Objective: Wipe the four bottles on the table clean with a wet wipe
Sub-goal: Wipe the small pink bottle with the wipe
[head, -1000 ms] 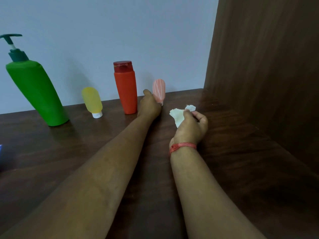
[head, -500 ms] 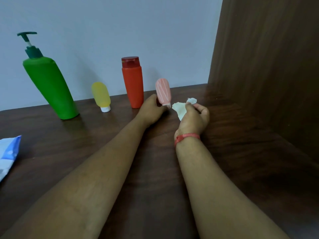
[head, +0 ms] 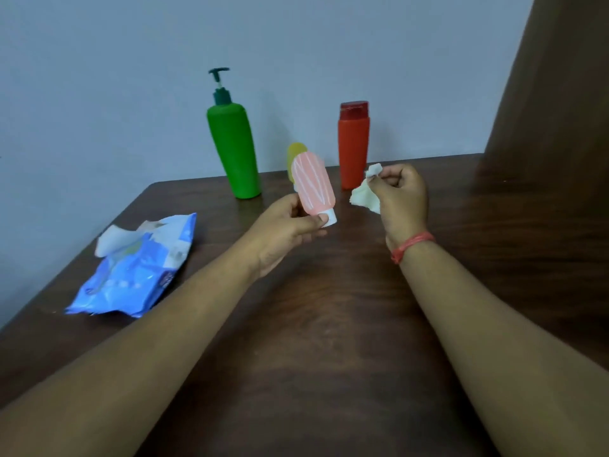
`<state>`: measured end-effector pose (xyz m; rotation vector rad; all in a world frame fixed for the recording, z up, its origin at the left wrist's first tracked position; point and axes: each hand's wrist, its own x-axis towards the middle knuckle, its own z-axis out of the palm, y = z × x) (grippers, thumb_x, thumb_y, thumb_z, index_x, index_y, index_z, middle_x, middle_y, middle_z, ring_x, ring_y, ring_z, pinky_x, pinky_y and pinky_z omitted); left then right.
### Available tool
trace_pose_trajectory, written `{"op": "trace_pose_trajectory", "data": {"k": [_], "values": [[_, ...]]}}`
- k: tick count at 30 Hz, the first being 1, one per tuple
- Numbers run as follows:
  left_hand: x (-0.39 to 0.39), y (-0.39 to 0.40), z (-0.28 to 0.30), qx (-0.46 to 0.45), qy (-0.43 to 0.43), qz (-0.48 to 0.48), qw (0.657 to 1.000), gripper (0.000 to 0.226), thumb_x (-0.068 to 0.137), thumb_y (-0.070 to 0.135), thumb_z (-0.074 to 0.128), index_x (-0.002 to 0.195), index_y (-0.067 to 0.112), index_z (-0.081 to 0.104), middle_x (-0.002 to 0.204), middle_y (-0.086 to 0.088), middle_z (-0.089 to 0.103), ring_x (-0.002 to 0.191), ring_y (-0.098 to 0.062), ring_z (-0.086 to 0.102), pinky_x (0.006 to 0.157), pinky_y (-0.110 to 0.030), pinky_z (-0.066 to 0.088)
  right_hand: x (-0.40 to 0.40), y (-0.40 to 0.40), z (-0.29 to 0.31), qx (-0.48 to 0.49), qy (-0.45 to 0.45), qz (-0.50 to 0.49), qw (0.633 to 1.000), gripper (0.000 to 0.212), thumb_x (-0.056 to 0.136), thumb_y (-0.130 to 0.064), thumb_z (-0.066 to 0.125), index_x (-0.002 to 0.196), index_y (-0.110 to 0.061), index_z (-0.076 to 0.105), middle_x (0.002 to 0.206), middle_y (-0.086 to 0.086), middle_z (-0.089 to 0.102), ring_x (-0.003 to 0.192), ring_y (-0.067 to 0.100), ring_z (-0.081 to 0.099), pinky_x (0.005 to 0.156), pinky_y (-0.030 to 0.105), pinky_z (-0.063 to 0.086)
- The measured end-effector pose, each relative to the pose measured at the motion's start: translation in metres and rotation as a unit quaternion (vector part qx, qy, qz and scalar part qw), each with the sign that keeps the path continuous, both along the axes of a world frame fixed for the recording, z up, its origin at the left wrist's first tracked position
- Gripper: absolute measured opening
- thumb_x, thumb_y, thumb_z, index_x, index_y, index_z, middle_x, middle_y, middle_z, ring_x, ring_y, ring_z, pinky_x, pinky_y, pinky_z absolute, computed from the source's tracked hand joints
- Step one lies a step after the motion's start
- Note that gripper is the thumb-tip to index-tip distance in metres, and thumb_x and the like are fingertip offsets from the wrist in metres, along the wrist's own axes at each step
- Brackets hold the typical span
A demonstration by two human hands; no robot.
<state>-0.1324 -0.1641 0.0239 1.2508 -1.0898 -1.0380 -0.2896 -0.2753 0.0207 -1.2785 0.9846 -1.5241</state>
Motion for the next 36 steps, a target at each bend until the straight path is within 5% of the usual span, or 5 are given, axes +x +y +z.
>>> {"op": "trace_pose_trajectory", "data": {"k": [5, 19, 26, 31, 36], "values": [[0.024, 0.037, -0.020, 0.016, 0.075, 0.055, 0.996, 0.022, 0.093, -0.008, 0.059, 0.113, 0.001, 0.062, 0.124, -0.021, 0.062, 0.109, -0.024, 0.067, 0.091, -0.033, 0.058, 0.022, 0.034, 0.002, -0.102, 0.110, 0.097, 0.984, 0.018, 0.088, -0.007, 0.071, 0.084, -0.022, 0.063, 0.095, 0.008, 0.070, 0.089, 0.022, 0.068, 0.078, 0.031, 0.057], [0.033, 0.043, -0.030, -0.017, 0.075, 0.060, 0.995, 0.021, 0.098, 0.000, 0.057, 0.117, 0.003, 0.066, 0.117, -0.014, 0.068, 0.104, -0.020, 0.066, 0.098, -0.035, 0.055, 0.038, 0.059, -0.010, -0.370, 0.352, 0.108, 0.853, 0.010, 0.088, -0.009, 0.071, 0.096, -0.013, 0.068, 0.096, -0.002, 0.061, 0.084, 0.006, 0.056, 0.072, 0.030, 0.052], [0.036, 0.042, -0.031, -0.014, 0.094, 0.054, 0.994, 0.018, 0.098, 0.002, 0.057, 0.113, 0.003, 0.067, 0.112, -0.014, 0.068, 0.103, -0.022, 0.066, 0.091, -0.032, 0.056, 0.039, 0.057, -0.012, -0.402, 0.389, 0.115, 0.821, 0.009, 0.089, -0.010, 0.071, 0.097, -0.012, 0.070, 0.096, -0.001, 0.062, 0.086, 0.004, 0.053, 0.072, 0.024, 0.048], [0.034, 0.041, -0.029, -0.011, 0.084, 0.017, 0.996, 0.021, 0.098, 0.000, 0.055, 0.116, 0.003, 0.066, 0.115, -0.015, 0.064, 0.104, -0.021, 0.063, 0.089, -0.031, 0.057, 0.035, 0.051, -0.009, -0.361, 0.323, 0.043, 0.874, 0.007, 0.089, -0.009, 0.071, 0.096, -0.009, 0.073, 0.097, 0.001, 0.065, 0.085, 0.009, 0.059, 0.074, 0.025, 0.051], [0.038, 0.040, -0.030, -0.015, 0.122, 0.031, 0.992, 0.025, 0.099, 0.001, 0.053, 0.121, -0.004, 0.062, 0.113, -0.015, 0.067, 0.105, -0.024, 0.064, 0.092, -0.033, 0.057, 0.038, 0.053, -0.013, -0.418, 0.382, 0.114, 0.816, 0.009, 0.090, -0.011, 0.071, 0.098, -0.011, 0.073, 0.096, 0.001, 0.064, 0.088, 0.006, 0.056, 0.076, 0.023, 0.048]]}}
